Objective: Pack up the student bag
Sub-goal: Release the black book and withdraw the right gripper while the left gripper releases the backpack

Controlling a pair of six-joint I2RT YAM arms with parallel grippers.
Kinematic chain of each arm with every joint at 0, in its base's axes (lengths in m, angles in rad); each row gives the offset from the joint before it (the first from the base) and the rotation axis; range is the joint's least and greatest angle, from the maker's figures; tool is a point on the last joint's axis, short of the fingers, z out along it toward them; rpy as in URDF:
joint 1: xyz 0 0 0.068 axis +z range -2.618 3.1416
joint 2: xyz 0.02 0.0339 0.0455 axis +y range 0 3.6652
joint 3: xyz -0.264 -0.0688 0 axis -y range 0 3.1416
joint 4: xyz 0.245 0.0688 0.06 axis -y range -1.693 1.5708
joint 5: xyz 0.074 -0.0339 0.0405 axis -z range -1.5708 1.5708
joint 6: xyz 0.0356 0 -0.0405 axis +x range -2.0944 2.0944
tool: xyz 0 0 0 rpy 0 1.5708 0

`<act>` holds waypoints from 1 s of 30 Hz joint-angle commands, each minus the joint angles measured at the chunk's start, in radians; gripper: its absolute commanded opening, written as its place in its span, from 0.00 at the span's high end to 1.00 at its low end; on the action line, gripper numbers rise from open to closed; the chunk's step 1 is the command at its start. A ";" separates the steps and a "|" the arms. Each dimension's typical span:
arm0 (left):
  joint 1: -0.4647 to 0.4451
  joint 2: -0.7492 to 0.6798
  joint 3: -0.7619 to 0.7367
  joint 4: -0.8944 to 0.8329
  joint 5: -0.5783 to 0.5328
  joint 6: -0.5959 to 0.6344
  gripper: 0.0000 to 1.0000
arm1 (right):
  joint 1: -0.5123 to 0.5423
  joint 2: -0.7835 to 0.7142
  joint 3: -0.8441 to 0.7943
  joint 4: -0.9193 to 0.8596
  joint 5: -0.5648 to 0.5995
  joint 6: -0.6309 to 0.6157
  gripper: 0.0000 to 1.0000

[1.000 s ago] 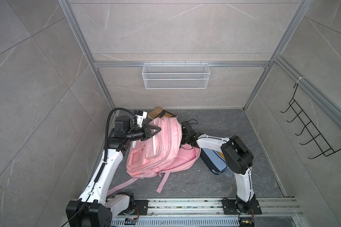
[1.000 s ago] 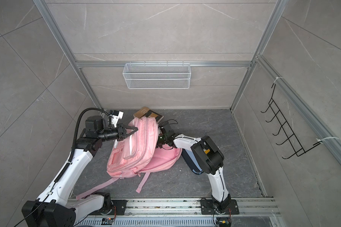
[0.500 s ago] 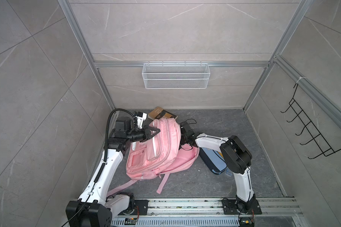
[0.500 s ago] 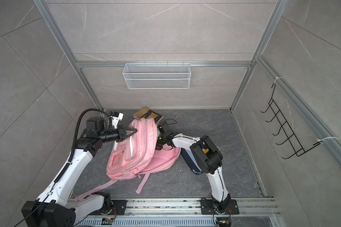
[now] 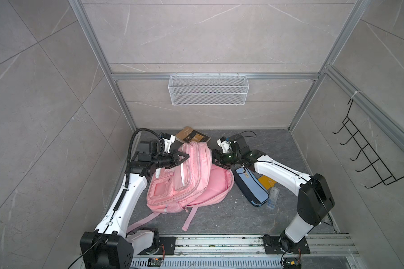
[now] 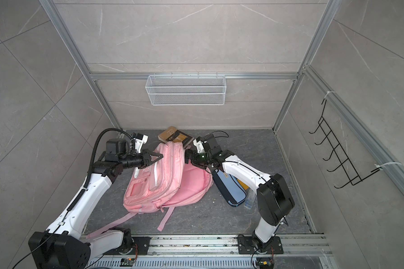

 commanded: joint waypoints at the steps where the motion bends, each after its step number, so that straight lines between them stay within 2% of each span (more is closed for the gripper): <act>1: -0.003 0.037 0.031 0.008 -0.084 0.060 1.00 | -0.051 -0.072 -0.028 -0.169 0.128 -0.028 0.00; 5: -0.068 0.044 -0.062 0.046 -0.196 0.032 1.00 | -0.143 -0.091 -0.107 -0.111 0.055 0.064 0.00; 13: -0.146 0.065 -0.214 0.081 -0.363 -0.042 1.00 | -0.143 -0.011 0.114 -0.302 0.179 -0.067 0.00; 15: -0.146 0.060 -0.231 0.077 -0.392 -0.058 0.83 | -0.144 0.042 0.201 -0.361 0.195 -0.118 0.00; 18: -0.144 0.040 -0.223 0.069 -0.412 -0.074 0.49 | -0.143 0.117 0.300 -0.391 0.212 -0.153 0.00; 20: -0.139 0.035 -0.195 0.050 -0.421 -0.082 0.37 | -0.143 0.161 0.352 -0.410 0.213 -0.168 0.00; 22: -0.121 0.047 -0.162 0.047 -0.409 -0.106 0.34 | -0.143 0.204 0.402 -0.425 0.216 -0.181 0.00; 30: -0.062 0.197 -0.046 0.164 -0.402 -0.242 0.34 | -0.157 0.422 0.612 -0.453 0.214 -0.248 0.00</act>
